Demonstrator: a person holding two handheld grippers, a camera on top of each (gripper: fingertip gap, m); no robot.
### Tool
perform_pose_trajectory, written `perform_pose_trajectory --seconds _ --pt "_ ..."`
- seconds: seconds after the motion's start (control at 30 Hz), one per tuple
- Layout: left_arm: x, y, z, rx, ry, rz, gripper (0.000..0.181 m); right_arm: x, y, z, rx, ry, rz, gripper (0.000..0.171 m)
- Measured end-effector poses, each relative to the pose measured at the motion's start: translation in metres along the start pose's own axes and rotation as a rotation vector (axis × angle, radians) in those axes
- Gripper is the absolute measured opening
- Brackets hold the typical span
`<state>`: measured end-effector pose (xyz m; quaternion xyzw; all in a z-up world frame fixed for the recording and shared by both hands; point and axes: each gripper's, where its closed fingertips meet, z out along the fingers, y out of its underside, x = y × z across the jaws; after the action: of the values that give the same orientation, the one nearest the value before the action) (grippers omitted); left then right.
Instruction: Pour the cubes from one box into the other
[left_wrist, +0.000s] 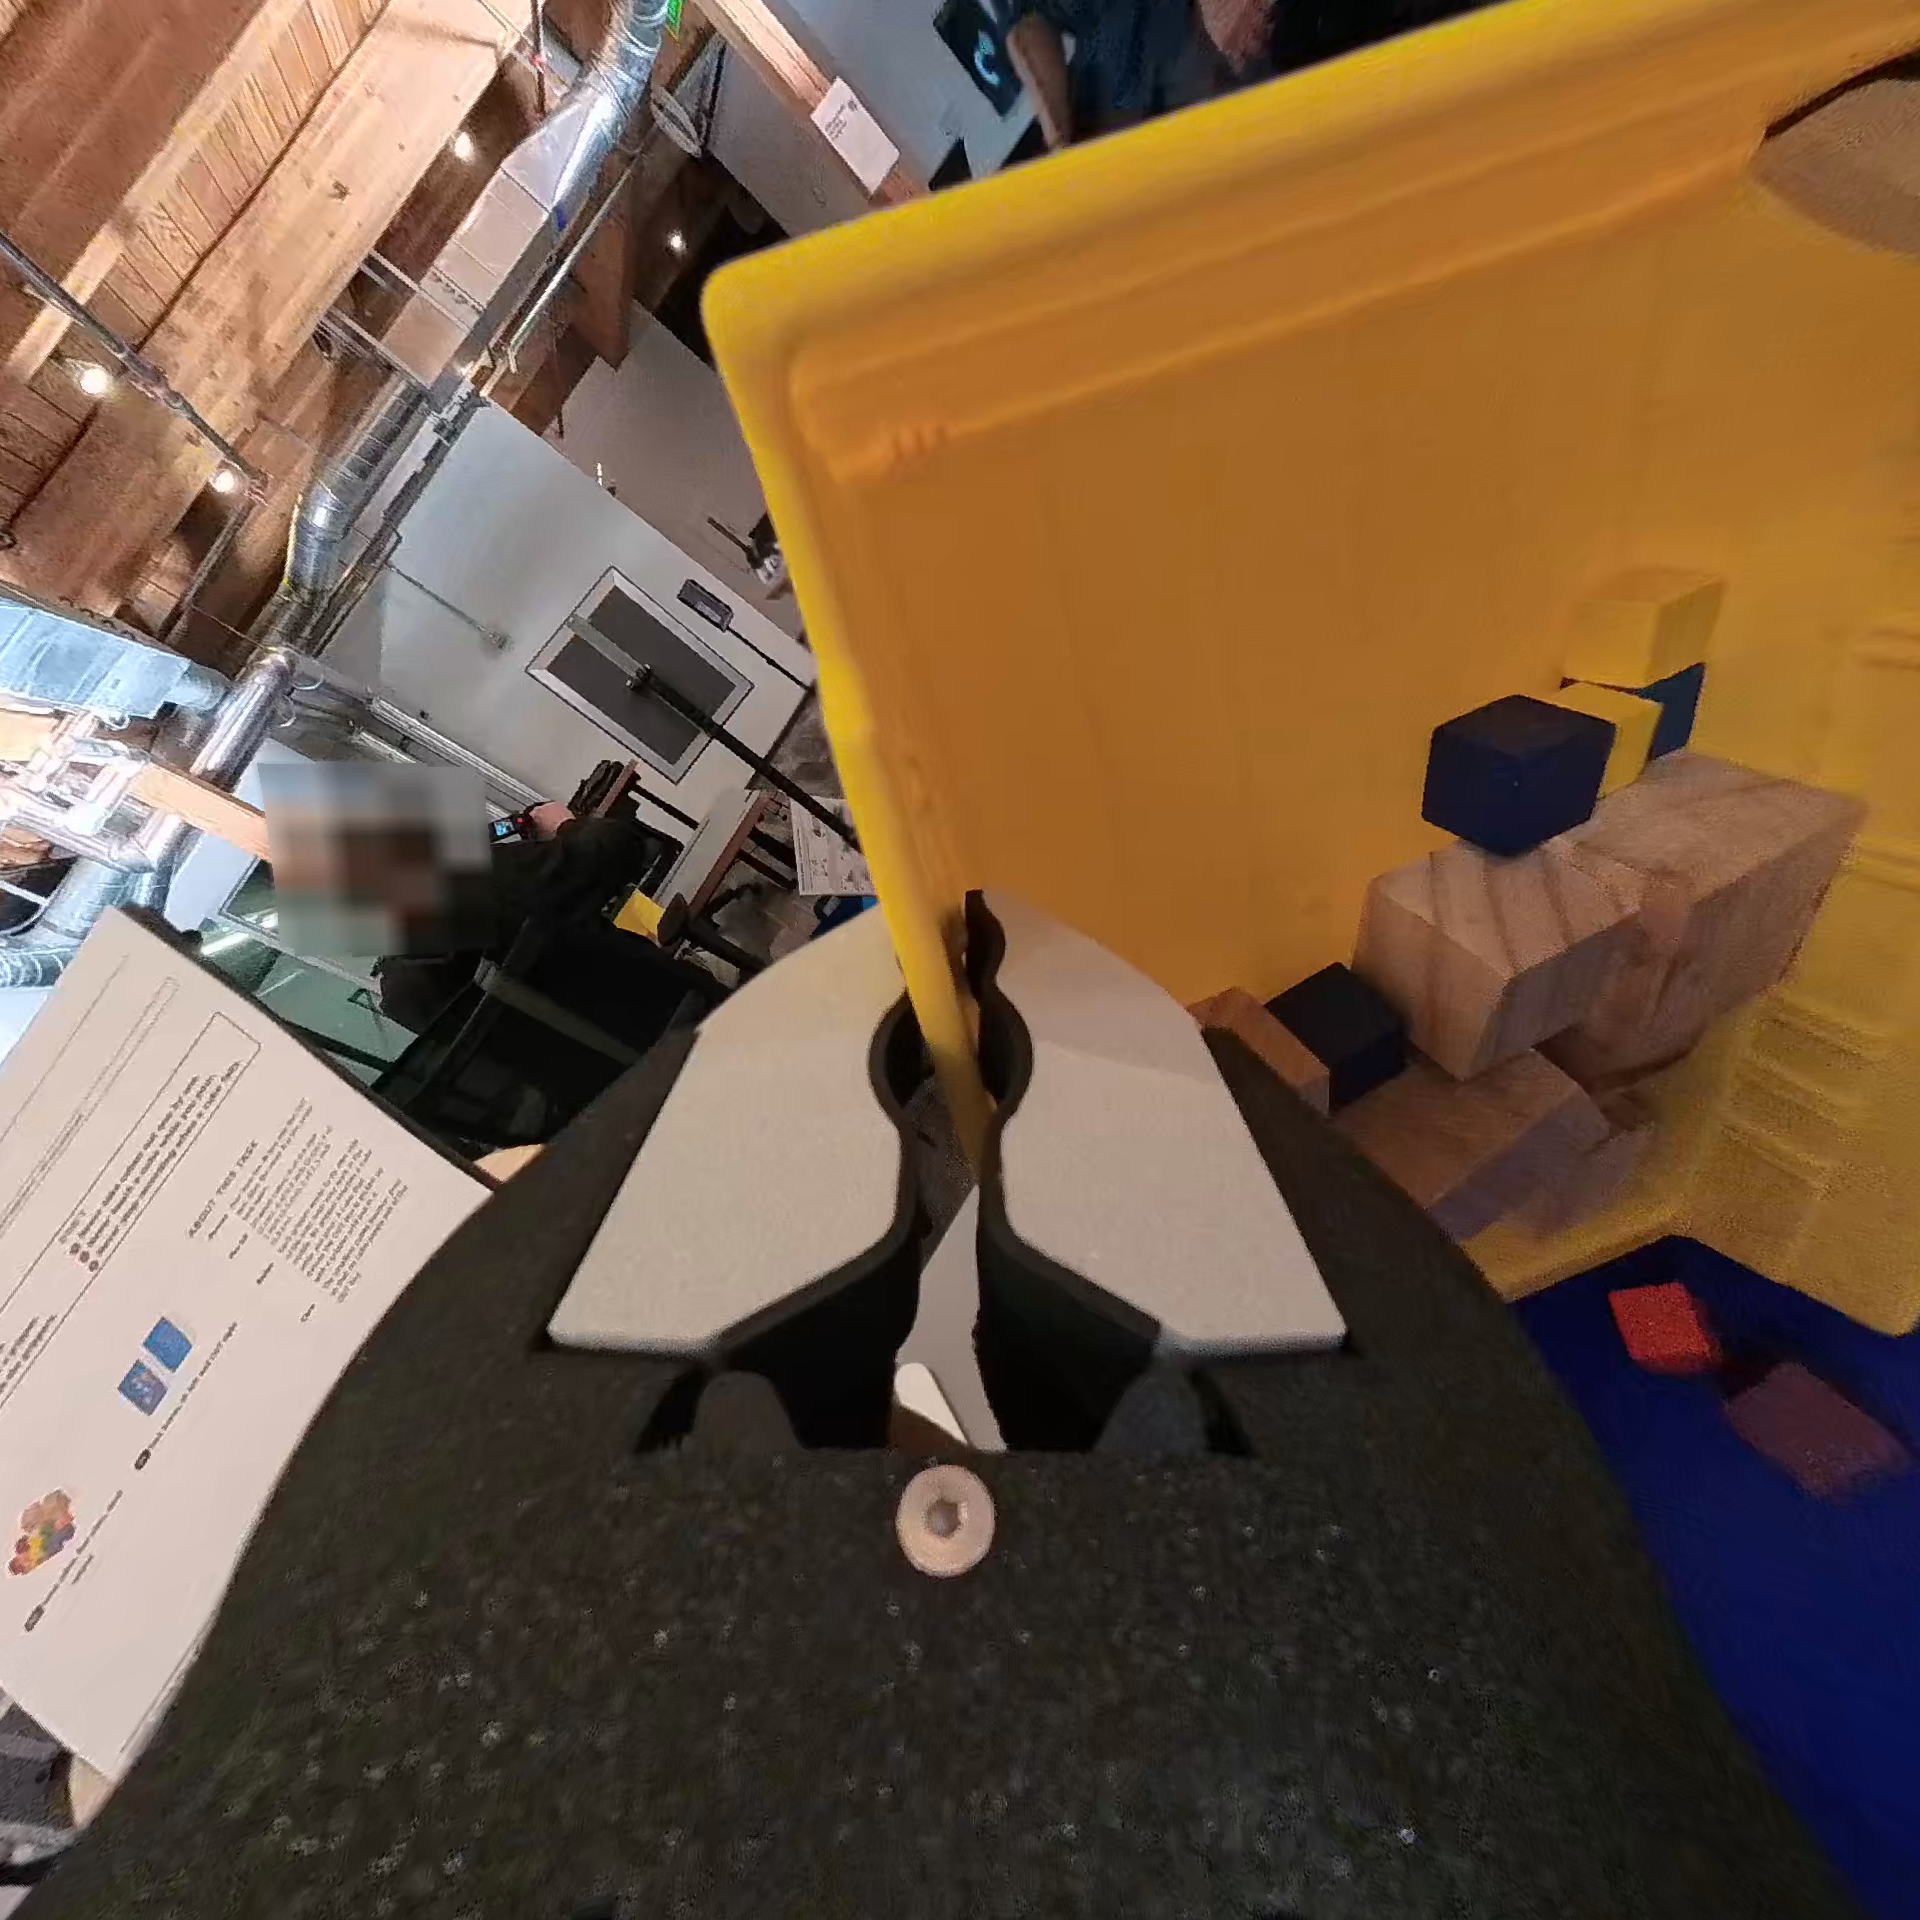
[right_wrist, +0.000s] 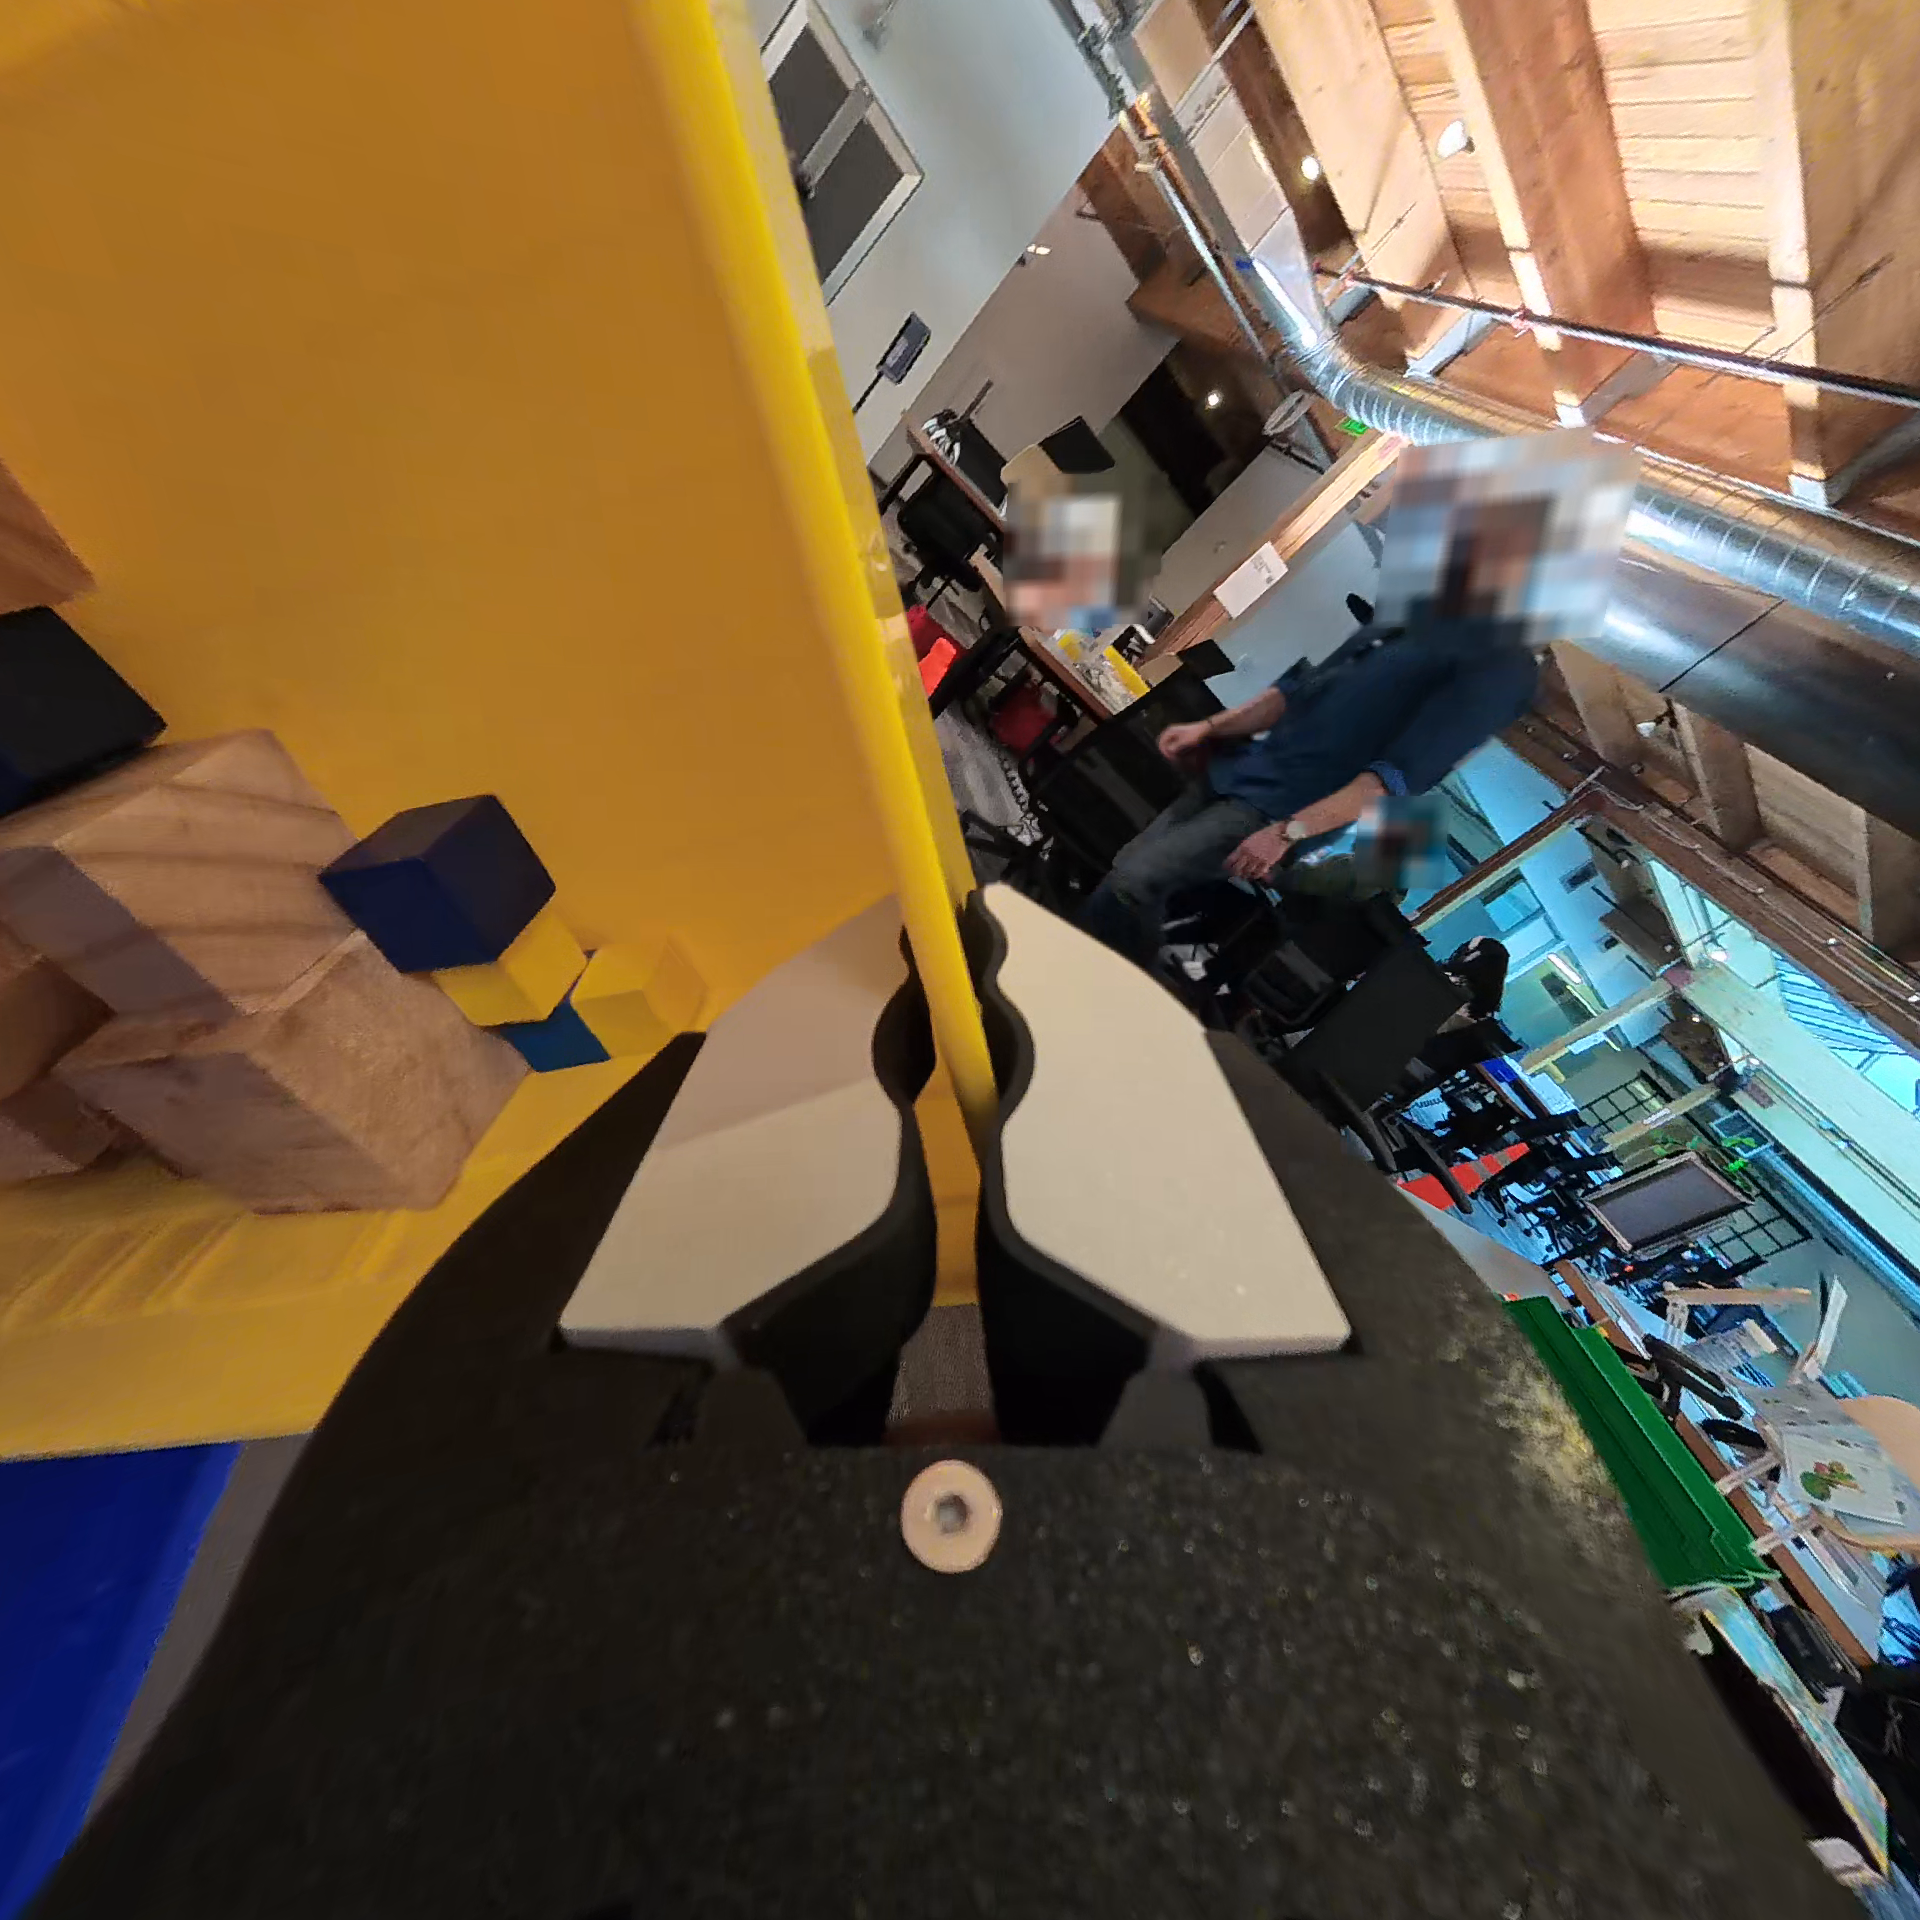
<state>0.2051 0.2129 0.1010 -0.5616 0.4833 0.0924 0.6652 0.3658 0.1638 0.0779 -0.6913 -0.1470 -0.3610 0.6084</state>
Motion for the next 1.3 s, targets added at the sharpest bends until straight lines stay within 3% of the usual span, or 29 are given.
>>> perform_pose_trajectory --seconds 0.33,0.6,0.77,0.9,1.0,1.1,1.2,1.3 --pt "0.013 0.000 -0.030 0.137 -0.111 -0.025 0.006 -0.002 0.003 -0.035 0.113 0.148 -0.008 0.004" --pt "0.005 -0.013 -0.020 0.148 -0.137 0.011 0.005 0.007 0.002 -0.027 0.138 0.196 0.041 0.004" --pt "-0.021 -0.043 -0.024 0.221 -0.227 0.033 0.004 0.037 -0.024 -0.025 0.211 0.268 0.025 0.004" --pt "-0.065 -0.080 -0.037 0.264 -0.283 -0.029 0.005 0.082 -0.075 -0.034 0.266 0.312 -0.006 0.004" --pt "-0.089 -0.090 -0.055 0.250 -0.280 -0.061 0.004 0.091 -0.104 -0.042 0.246 0.231 -0.017 0.004" --pt "-0.114 -0.076 -0.083 0.180 -0.243 -0.027 0.004 0.080 -0.141 -0.053 0.203 0.064 -0.047 0.004" --pt "-0.152 -0.035 -0.126 0.024 -0.151 -0.083 0.004 0.039 -0.196 -0.068 0.120 -0.164 -0.100 0.004" --pt "-0.198 0.032 -0.178 -0.187 -0.079 -0.155 0.005 -0.038 -0.255 -0.080 0.019 -0.460 -0.133 0.004"
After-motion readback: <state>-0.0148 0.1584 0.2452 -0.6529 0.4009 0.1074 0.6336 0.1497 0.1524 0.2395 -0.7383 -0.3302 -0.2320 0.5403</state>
